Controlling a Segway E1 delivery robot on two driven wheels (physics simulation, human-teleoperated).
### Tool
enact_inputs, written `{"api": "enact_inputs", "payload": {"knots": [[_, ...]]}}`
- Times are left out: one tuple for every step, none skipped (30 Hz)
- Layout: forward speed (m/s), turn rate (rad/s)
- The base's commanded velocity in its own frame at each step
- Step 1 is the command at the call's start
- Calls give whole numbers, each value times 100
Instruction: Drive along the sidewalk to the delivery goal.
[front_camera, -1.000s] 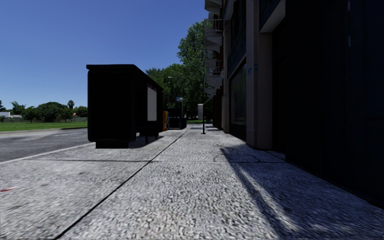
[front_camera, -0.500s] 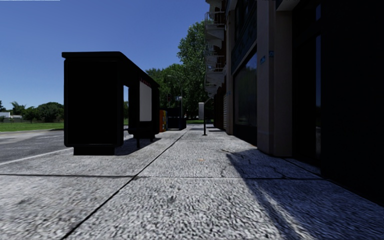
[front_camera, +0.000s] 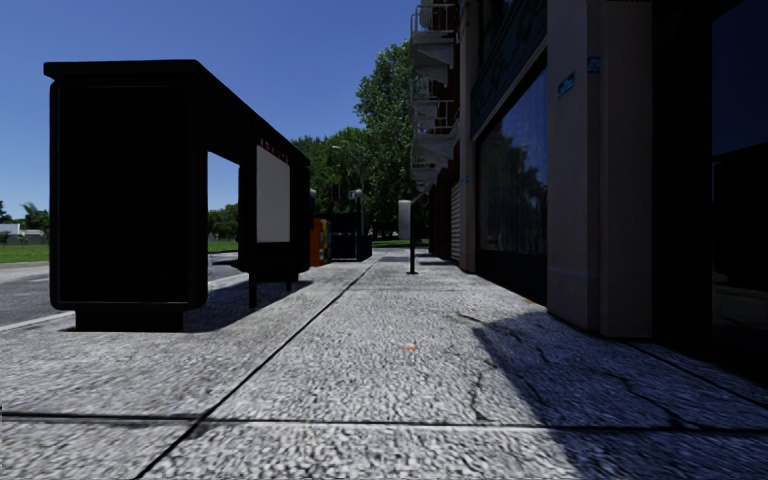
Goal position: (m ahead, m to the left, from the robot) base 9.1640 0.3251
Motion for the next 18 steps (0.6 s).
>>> {"api": "enact_inputs", "payload": {"knots": [[199,0],[199,0],[199,0],[199,0],[199,0],[199,0],[199,0],[199,0],[199,0],[199,0],[199,0],[199,0],[199,0],[199,0],[199,0],[199,0],[199,0],[199,0]]}}
